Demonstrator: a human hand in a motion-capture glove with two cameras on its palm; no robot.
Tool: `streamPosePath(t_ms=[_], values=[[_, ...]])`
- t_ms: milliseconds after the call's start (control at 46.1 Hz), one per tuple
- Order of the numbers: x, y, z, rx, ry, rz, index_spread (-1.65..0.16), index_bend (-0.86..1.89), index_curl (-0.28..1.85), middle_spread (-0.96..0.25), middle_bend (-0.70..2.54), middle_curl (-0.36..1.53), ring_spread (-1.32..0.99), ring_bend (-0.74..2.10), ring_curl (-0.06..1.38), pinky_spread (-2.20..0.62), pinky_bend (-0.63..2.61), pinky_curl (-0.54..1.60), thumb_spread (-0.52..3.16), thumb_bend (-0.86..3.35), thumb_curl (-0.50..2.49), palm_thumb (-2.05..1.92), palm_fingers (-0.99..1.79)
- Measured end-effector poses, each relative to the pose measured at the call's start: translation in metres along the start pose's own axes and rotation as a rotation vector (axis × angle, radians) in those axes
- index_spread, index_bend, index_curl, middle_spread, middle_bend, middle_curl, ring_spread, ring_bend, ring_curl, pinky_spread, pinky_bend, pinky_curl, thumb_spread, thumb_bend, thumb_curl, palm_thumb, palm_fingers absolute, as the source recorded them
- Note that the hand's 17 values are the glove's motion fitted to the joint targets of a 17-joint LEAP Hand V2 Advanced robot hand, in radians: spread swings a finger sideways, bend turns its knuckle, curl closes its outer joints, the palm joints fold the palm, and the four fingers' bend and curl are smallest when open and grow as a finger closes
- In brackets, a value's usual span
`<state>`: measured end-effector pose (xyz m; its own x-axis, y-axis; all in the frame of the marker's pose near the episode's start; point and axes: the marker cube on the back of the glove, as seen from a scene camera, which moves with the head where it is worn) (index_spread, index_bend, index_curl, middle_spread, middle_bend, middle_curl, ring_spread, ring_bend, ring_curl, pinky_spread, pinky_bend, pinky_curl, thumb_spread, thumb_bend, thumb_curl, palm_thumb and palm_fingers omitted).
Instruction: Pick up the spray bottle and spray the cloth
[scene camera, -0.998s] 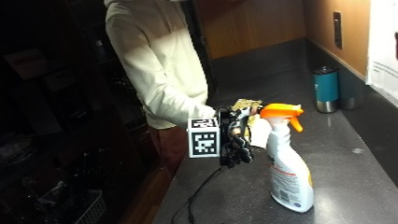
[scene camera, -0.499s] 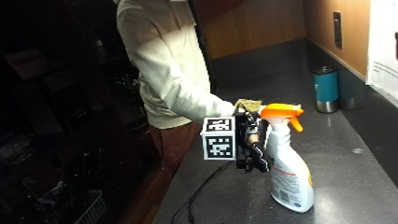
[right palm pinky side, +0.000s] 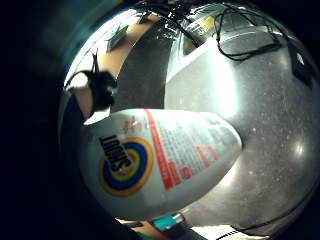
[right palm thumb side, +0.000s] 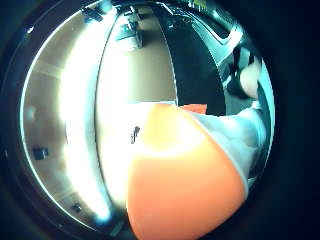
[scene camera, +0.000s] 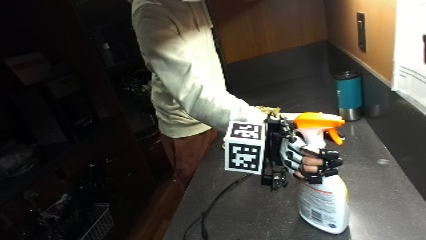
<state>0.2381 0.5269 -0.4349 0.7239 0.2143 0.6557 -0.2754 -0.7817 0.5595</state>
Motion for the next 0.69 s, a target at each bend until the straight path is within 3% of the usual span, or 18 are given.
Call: streamPosePath(t_ms=[347,521,694], values=[[-0.012,-0.035,0.028,-0.172,0.172,-0.131,-0.18,0.37,0.47,-0.11,0.56,0.49,-0.13,0.62,0.43,-0.10,0.20,0.30,0.40,-0.03,0.61,1.00,1.39],[-0.032,-0.028,0.033,-0.465,0.389,-0.310,-0.16,0.44,0.50,-0.12,0.57,0.50,-0.13,0.64,0.45,-0.15,0.25,0.33,0.26,-0.04,0.65,0.97,1.42],[-0.058,0.014,0.026,-0.799,0.705,-0.563,-0.16,0.47,0.52,-0.12,0.59,0.51,-0.14,0.65,0.46,-0.18,0.27,0.35,0.17,-0.04,0.68,0.96,1.41]])
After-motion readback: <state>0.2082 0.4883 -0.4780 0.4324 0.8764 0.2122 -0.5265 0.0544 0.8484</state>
